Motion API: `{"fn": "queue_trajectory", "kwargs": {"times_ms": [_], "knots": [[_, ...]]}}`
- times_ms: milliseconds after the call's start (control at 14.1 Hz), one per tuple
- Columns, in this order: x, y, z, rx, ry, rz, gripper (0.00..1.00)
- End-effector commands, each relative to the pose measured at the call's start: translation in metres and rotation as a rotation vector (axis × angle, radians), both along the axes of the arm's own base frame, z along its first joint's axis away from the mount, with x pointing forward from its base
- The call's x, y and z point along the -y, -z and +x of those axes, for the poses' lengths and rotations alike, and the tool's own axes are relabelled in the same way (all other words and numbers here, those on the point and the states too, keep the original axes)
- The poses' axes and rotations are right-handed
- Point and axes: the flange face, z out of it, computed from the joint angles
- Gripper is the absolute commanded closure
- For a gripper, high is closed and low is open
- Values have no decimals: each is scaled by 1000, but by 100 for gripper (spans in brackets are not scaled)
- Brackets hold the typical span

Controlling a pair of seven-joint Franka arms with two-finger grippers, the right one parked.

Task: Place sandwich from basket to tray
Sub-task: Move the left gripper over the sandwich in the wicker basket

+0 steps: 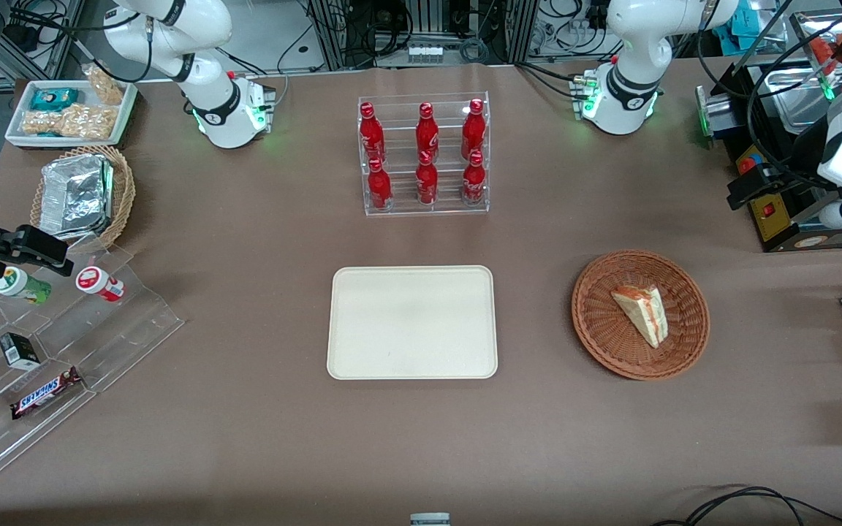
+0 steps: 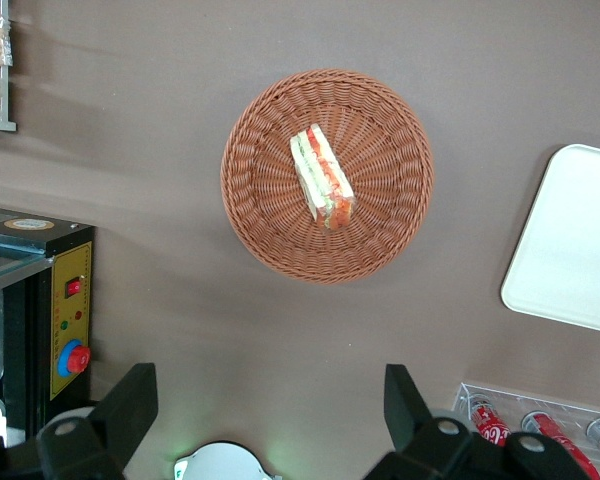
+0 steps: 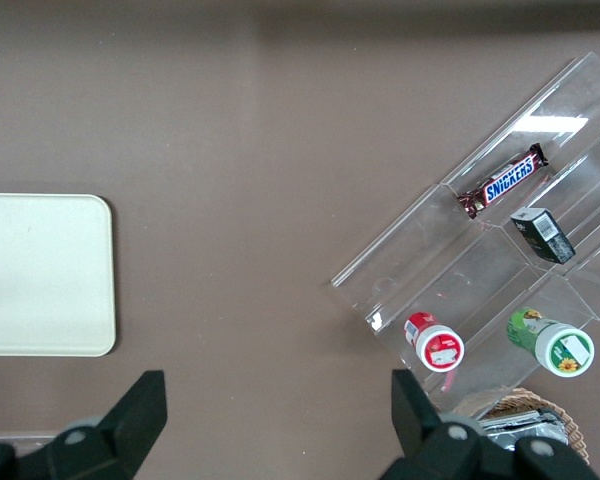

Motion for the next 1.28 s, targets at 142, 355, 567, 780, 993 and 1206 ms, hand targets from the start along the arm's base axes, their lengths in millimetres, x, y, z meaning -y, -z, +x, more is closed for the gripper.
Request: {"fn": "queue_trajectory", "kwargs": {"times_ms": [142, 355, 567, 780, 993, 1206], "knots": [[1, -4, 0, 4, 19, -6, 0], [-1, 9, 7, -13, 7, -6, 0], [-5, 62, 33, -112, -1, -12, 0], [-7, 119, 57, -188, -91, 0, 0], [-8, 173, 79, -168, -202, 8, 0], [-8, 212, 87, -119, -324, 13, 0]]}}
